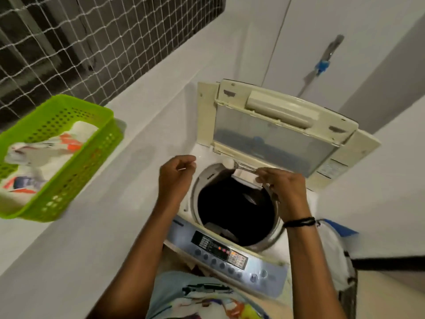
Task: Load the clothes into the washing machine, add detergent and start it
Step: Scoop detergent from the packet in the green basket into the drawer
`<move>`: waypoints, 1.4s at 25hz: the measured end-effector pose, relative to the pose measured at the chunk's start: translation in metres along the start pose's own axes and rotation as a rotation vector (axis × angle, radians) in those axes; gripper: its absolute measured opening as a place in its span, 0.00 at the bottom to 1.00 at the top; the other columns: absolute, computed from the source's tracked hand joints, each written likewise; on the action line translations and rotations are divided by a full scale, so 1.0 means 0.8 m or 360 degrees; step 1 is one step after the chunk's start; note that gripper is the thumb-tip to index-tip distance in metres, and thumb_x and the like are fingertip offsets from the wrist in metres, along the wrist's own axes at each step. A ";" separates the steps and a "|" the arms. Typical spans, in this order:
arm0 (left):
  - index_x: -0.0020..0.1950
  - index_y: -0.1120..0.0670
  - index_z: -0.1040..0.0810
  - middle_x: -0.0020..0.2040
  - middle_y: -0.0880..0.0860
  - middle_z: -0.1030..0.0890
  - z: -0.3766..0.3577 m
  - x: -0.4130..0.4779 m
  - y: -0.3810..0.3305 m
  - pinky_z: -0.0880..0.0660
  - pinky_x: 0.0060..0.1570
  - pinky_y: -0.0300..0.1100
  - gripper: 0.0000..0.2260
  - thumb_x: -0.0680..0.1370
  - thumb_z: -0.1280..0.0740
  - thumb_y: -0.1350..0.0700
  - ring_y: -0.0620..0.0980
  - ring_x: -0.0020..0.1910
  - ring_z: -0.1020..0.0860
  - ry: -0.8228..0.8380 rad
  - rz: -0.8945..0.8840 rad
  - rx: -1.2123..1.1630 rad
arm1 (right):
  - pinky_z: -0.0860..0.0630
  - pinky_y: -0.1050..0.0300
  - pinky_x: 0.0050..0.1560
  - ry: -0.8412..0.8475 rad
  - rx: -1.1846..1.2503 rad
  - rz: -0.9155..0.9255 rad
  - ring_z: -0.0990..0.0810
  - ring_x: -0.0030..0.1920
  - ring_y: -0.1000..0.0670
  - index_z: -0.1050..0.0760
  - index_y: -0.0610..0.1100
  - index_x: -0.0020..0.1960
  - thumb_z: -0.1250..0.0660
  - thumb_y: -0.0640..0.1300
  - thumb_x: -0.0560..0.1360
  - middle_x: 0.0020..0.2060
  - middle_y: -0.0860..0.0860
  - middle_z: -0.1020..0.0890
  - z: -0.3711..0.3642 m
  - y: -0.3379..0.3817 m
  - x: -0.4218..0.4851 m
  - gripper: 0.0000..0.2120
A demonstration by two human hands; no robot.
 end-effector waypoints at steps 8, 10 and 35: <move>0.44 0.53 0.22 0.41 0.54 0.20 -0.185 0.036 0.166 0.21 0.51 0.49 0.06 0.80 0.36 0.56 0.50 0.38 0.23 0.0377 0.0998 -0.0117 | 0.26 0.60 0.31 -0.0353 0.0281 -0.0428 0.24 0.35 0.49 0.18 0.45 0.31 0.26 0.35 0.68 0.30 0.52 0.19 0.059 -0.138 0.104 0.09; 0.43 0.57 0.22 0.39 0.56 0.20 -0.212 0.046 0.189 0.21 0.52 0.49 0.06 0.79 0.33 0.57 0.50 0.35 0.23 0.0330 0.1188 -0.0171 | 0.24 0.59 0.34 -0.0406 0.0202 -0.0477 0.22 0.35 0.49 0.16 0.46 0.37 0.26 0.38 0.70 0.34 0.50 0.16 0.061 -0.166 0.122 0.05; 0.44 0.62 0.20 0.37 0.57 0.20 -0.250 0.091 0.191 0.24 0.41 0.41 0.04 0.77 0.33 0.62 0.48 0.33 0.25 0.0209 0.1347 -0.0454 | 0.22 0.62 0.34 -0.0593 0.0431 -0.0478 0.24 0.33 0.53 0.17 0.39 0.47 0.30 0.37 0.75 0.36 0.47 0.18 0.034 -0.198 0.145 0.04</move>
Point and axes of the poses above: each hand's wrist, its own x-axis towards the middle knuckle, its own z-axis out of the back of the hand, y = z × x, the point moved 5 cm from there along x, towards the middle knuckle
